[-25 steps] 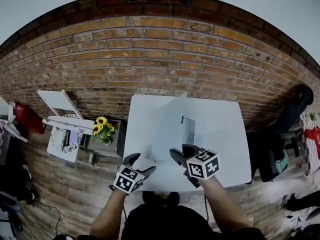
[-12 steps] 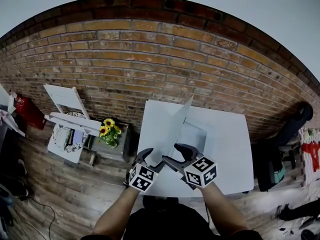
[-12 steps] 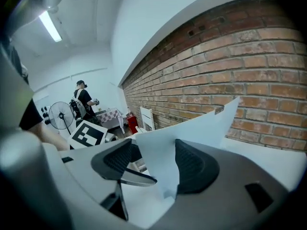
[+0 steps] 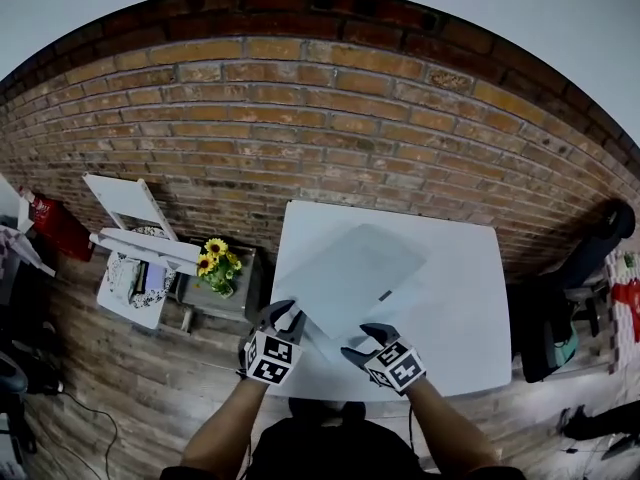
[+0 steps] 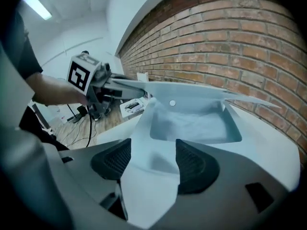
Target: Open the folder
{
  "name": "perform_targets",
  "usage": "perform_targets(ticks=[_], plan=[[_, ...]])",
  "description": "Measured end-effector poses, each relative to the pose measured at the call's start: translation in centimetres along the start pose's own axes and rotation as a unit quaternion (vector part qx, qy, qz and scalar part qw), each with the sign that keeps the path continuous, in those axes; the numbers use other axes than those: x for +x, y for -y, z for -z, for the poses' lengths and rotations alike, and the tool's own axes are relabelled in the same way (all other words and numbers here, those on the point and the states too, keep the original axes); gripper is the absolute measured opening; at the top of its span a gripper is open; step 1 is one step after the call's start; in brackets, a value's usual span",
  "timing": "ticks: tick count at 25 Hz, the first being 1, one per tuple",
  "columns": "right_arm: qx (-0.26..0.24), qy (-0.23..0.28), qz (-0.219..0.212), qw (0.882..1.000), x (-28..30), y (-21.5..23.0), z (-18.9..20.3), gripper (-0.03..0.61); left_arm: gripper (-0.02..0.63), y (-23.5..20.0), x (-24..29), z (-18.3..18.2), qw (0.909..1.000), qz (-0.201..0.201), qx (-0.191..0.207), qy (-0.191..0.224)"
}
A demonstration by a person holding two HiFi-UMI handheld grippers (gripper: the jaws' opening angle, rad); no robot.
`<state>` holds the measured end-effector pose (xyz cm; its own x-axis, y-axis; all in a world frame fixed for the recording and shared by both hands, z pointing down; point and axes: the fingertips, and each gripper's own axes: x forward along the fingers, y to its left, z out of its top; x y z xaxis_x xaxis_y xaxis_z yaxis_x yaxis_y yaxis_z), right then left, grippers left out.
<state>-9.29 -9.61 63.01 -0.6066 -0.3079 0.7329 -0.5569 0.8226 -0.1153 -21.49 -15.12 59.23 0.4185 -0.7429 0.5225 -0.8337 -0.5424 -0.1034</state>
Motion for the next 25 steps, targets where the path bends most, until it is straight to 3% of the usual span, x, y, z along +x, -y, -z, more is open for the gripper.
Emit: perform_targets(ticks=[6,9,13,17,25], plan=[[-0.112,-0.024,-0.014,0.993,4.1,-2.8,-0.6,0.353,0.107,1.0,0.9,-0.9,0.9972,0.0,0.073,-0.013],[-0.149,-0.07,-0.016,0.986,5.6,-3.4,0.4,0.371,0.107,1.8,1.3,-2.4,0.9953,0.004,0.097,-0.003],[-0.18,-0.147,0.007,0.973,5.7,-2.1,3.9,0.376,0.106,2.0,1.7,-4.5,0.9966,-0.004,0.081,0.017],[-0.217,-0.194,0.02,0.956,3.7,-0.3,7.1,0.334,0.106,1.3,2.1,-5.3,0.9975,-0.033,0.058,0.019],[-0.256,-0.234,-0.002,0.938,-2.5,2.2,13.8,0.325,0.108,-0.1,2.9,-3.4,0.9909,-0.13,0.014,-0.03]])
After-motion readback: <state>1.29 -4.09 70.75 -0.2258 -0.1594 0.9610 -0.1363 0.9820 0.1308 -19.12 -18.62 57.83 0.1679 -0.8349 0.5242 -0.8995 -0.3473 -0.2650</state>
